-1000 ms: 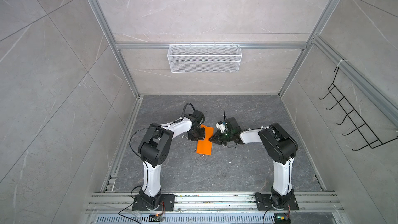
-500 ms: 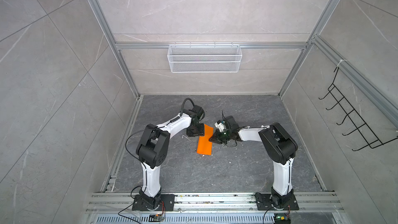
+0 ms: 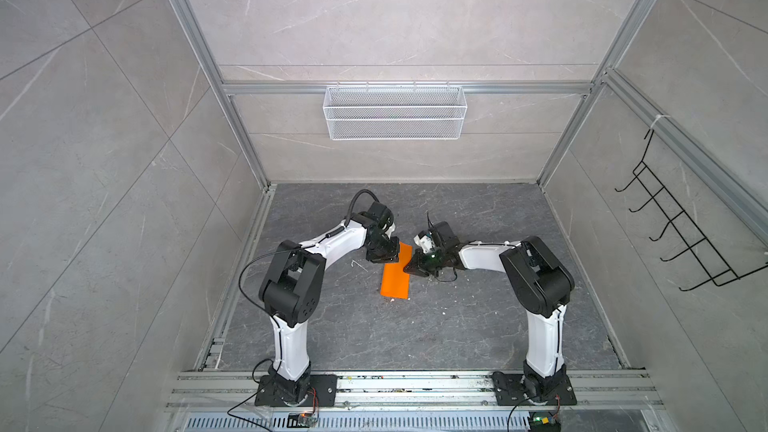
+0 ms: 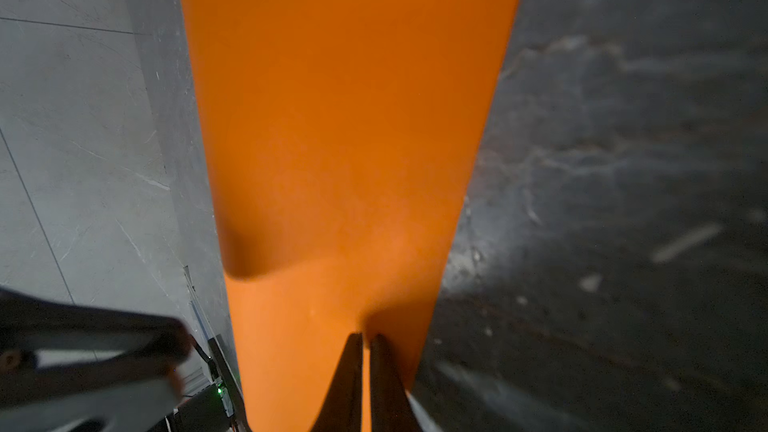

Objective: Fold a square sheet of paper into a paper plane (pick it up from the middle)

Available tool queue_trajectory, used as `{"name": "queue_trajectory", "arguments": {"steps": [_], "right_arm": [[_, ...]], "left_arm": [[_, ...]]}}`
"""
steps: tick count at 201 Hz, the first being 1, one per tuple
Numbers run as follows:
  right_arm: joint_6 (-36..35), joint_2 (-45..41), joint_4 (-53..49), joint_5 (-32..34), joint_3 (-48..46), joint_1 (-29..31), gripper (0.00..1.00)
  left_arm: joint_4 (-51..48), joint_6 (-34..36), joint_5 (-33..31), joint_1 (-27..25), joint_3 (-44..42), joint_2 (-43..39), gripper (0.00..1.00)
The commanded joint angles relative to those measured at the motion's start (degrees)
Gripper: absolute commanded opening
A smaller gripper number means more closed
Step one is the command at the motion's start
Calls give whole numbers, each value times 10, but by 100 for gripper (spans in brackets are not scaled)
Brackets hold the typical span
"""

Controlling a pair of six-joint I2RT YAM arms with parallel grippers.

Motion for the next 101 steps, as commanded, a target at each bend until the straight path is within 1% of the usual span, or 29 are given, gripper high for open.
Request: {"name": "queue_trajectory", "arguments": {"steps": [1, 60, 101], "right_arm": [[-12, 35, -85, 83, -11, -4, 12], [-10, 41, -93, 86, -10, -3, 12], [-9, 42, -97, 91, -10, -3, 12]], "left_arm": [[-7, 17, 11, 14, -6, 15, 10], [-25, 37, -13, 23, -20, 36, 4], [-45, 53, -47, 27, -32, 40, 2]]}}
